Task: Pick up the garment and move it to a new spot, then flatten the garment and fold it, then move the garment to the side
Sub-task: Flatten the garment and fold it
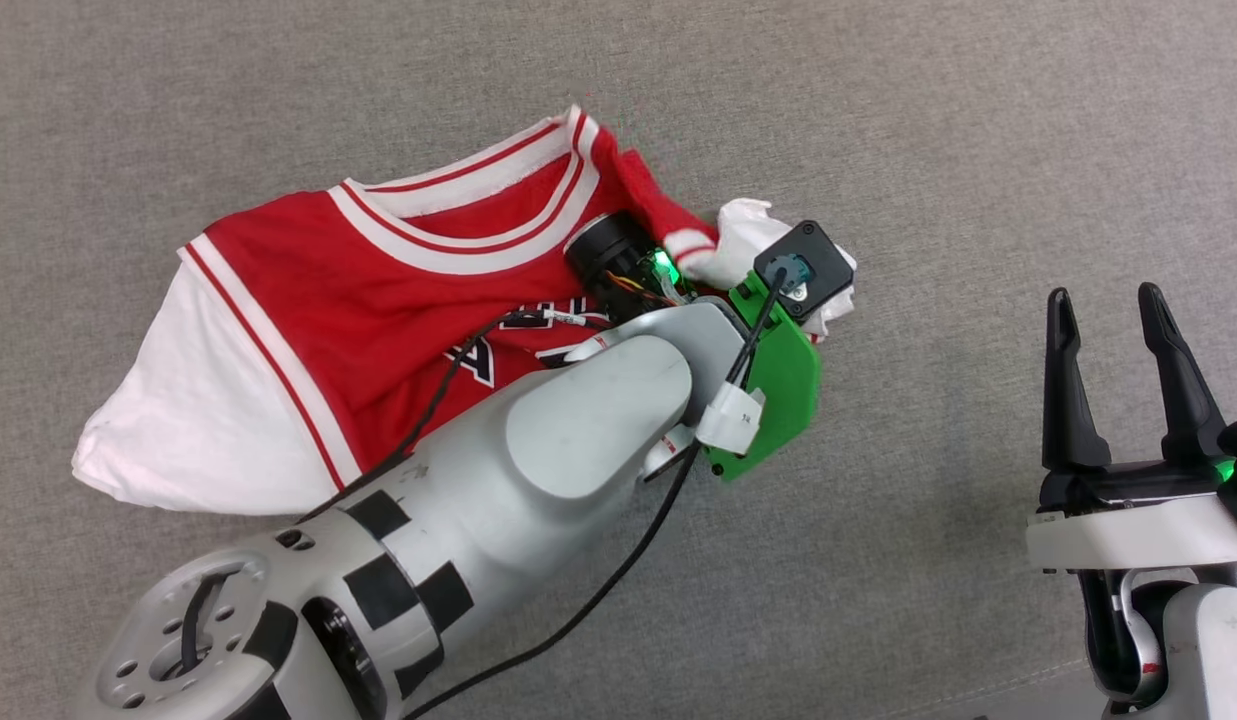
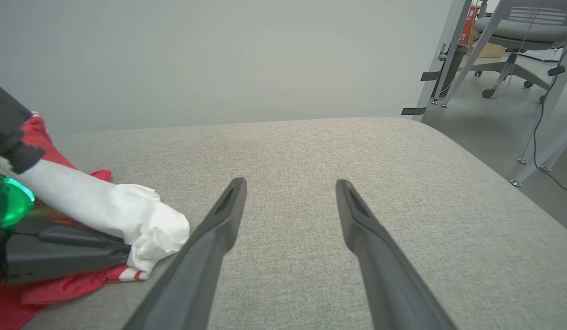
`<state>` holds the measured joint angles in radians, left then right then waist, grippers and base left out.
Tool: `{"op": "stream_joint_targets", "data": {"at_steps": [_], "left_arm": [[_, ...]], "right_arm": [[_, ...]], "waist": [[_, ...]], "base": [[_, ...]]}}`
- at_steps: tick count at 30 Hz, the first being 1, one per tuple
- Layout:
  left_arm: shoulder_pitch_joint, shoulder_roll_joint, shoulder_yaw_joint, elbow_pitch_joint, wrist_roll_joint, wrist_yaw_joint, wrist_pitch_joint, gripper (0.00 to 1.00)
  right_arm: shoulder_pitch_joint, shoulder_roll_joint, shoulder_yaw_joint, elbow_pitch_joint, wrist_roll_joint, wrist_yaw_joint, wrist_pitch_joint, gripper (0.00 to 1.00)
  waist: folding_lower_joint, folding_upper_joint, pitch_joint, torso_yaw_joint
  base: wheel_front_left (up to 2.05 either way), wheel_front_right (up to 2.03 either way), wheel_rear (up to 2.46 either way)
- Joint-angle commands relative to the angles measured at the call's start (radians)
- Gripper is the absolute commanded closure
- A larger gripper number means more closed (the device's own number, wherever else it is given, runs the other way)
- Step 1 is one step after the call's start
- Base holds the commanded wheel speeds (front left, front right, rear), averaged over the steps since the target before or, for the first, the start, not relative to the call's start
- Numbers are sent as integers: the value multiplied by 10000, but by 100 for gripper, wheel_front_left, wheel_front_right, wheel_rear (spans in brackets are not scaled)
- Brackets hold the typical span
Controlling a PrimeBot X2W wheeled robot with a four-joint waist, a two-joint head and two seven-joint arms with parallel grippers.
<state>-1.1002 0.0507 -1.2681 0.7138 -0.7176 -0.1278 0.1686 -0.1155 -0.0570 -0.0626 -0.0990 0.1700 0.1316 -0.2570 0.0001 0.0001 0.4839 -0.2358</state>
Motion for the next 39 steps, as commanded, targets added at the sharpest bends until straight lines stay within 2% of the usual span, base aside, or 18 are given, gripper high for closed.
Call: {"op": "stream_joint_targets", "data": {"at_steps": [1, 2, 4, 11, 15, 19, 21, 26, 30, 34, 39], "left_arm": [[460, 2, -114, -1, 145, -27, 130, 100], [431, 1, -116, -48, 144, -27, -25, 96], [234, -1, -117, -113, 219, -27, -613, 0], [-192, -3, -88, -109, 271, 60, -2828, 0], [156, -4, -71, -220, 352, 538, -3643, 0], [697, 71, 310, -494, 521, 1416, -4191, 0], [1061, 357, 636, -850, 734, 1962, -4279, 0], [2466, 1592, 2053, -2941, 1717, 3430, -4299, 0], [3869, 2563, 3227, -4336, 2322, 4343, -4301, 0], [5292, 3275, 4444, -5392, 2724, 5066, -4302, 0], [7064, 3731, 5988, -6407, 3103, 5691, -4303, 0]], "right_arm": [[-189, 30, -4, -35, -47, -9, -48, 0], [-167, 33, -28, -24, -57, -9, -48, 0], [-104, 37, -83, 3, -74, -9, -48, 0], [300, -36, -129, 61, -169, -9, -48, 0], [564, -123, -197, 52, -199, -9, -48, 0], [832, -179, -246, 17, -222, -9, -48, 0], [965, -205, -247, -19, -236, -9, -48, 0], [1287, -219, -282, -73, -258, -9, -48, 0], [1519, -226, -304, -101, -283, -9, -48, 0], [1718, -257, -330, -122, -280, -9, -48, 0], [1946, -315, -356, -129, -269, -9, -48, 0]], "waist": [[-1, -1, -22, 7], [-1, -1, -71, 51], [-1, -1, -241, 181], [-1, -1, -1343, 828], [-1, -1, -1953, 1224], [-1, -1, -2529, 1564], [-1, -1, -2762, 1712], [-1, -1, -3275, 2048], [-1, -1, -3613, 2258], [-1, -1, -3882, 2411], [-1, -1, -4166, 2528]], "base": [[0, 0, 0], [0, 0, 0], [0, 0, 0], [0, 0, 0], [0, 0, 0], [0, 0, 0], [0, 0, 0], [0, 0, 0], [0, 0, 0], [0, 0, 0], [0, 0, 0]]}}
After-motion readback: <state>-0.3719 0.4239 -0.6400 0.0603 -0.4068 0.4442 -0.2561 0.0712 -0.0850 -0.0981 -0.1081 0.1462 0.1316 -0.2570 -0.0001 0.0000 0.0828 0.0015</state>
